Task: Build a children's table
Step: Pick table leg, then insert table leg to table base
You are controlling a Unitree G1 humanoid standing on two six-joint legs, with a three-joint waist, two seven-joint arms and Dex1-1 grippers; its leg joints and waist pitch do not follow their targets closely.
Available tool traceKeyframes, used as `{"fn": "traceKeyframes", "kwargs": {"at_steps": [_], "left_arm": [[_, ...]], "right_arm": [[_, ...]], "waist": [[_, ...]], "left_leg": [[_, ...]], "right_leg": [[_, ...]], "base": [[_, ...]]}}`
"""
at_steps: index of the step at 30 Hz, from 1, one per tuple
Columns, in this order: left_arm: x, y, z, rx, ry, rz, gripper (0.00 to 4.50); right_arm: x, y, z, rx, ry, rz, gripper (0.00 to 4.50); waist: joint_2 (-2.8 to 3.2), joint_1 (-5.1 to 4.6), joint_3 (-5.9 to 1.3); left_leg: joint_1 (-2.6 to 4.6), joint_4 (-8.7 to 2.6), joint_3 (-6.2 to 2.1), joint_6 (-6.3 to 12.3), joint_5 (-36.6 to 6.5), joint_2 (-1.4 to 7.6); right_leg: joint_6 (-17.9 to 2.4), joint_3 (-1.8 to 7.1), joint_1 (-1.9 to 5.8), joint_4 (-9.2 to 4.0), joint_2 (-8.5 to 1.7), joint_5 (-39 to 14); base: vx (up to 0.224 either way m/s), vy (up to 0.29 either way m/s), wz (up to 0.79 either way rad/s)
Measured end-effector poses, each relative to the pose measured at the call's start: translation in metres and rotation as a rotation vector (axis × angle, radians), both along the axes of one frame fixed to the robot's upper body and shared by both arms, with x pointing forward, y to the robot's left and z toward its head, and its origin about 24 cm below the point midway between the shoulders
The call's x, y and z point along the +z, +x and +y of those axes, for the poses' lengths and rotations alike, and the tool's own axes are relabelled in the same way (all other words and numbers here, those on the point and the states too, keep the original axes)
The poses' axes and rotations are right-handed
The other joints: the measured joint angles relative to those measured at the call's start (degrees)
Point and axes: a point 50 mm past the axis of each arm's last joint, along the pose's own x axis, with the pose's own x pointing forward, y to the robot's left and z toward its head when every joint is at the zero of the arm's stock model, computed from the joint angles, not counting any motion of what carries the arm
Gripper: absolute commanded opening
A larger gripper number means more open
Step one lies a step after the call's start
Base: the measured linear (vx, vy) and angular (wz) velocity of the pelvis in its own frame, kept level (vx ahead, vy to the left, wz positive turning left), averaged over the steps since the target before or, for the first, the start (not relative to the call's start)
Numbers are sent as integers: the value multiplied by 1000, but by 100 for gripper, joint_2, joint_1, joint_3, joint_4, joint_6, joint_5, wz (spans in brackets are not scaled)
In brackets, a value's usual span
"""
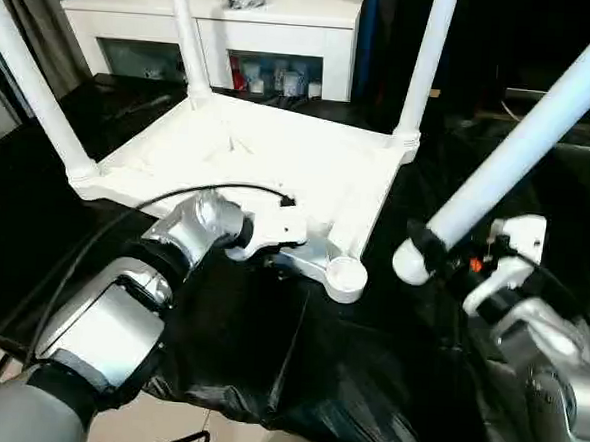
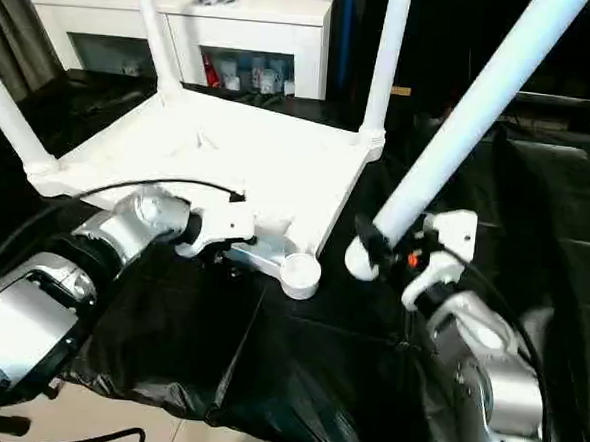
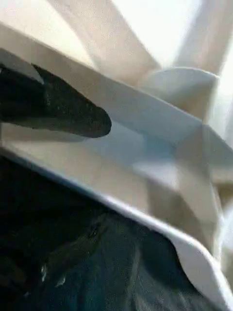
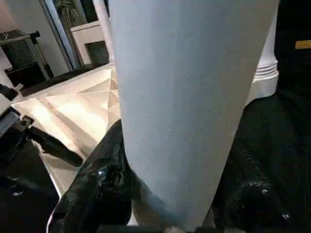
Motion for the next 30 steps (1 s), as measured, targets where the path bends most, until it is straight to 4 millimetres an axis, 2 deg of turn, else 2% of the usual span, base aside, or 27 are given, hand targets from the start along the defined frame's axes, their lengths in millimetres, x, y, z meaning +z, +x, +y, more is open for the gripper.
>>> {"fn": "traceKeyframes", "kwargs": {"at_steps": [3,11,12,16,17,19,26,30], "left_arm": [[3,1,0,-17,4,27,207],[13,-5,2,-139,37,236,150],[12,-6,3,-149,57,249,130],[8,-7,7,-155,125,255,105],[8,-7,7,-155,131,257,85],[9,-7,7,-156,143,276,79],[7,-6,0,-51,96,328,47],[1,-6,-11,97,-58,382,41]], "right_arm": [[3,0,0,4,-5,-10,188],[3,8,8,59,-28,-9,188],[4,10,10,74,-35,-10,188],[4,14,16,116,-55,-12,188],[4,15,18,127,-58,-13,188],[3,14,19,137,-64,-12,188],[1,15,22,143,-76,-15,188],[0,15,27,153,-57,-13,188]], "waist": [[-5,-19,2],[-10,-31,4],[-15,-23,5],[-17,-11,5],[-18,-11,5],[-22,-23,5],[-22,-56,4],[-34,-89,-2]], "left_leg": [[-3,0,-4,2,-1,-1],[-8,-4,-2,20,-13,-1],[-8,-4,0,22,-13,-1],[-7,-3,0,25,-15,-4],[-6,-3,0,25,-15,-4],[-5,-3,2,26,-16,-4],[4,-4,8,34,-19,-3],[11,-4,15,35,-19,-3]], "right_leg": [[0,-3,1,-8,0,0],[0,-1,1,-16,-6,-1],[0,-1,1,-17,-6,-1],[0,0,4,-20,-11,0],[0,0,5,-21,-11,0],[0,2,6,-22,-11,0],[-1,5,6,-24,-11,0],[-2,7,6,-24,-13,1]], "base": [[0,0,0],[0,0,0],[0,0,0],[0,0,0],[0,0,0],[0,0,0],[0,0,0],[0,0,0]]}}
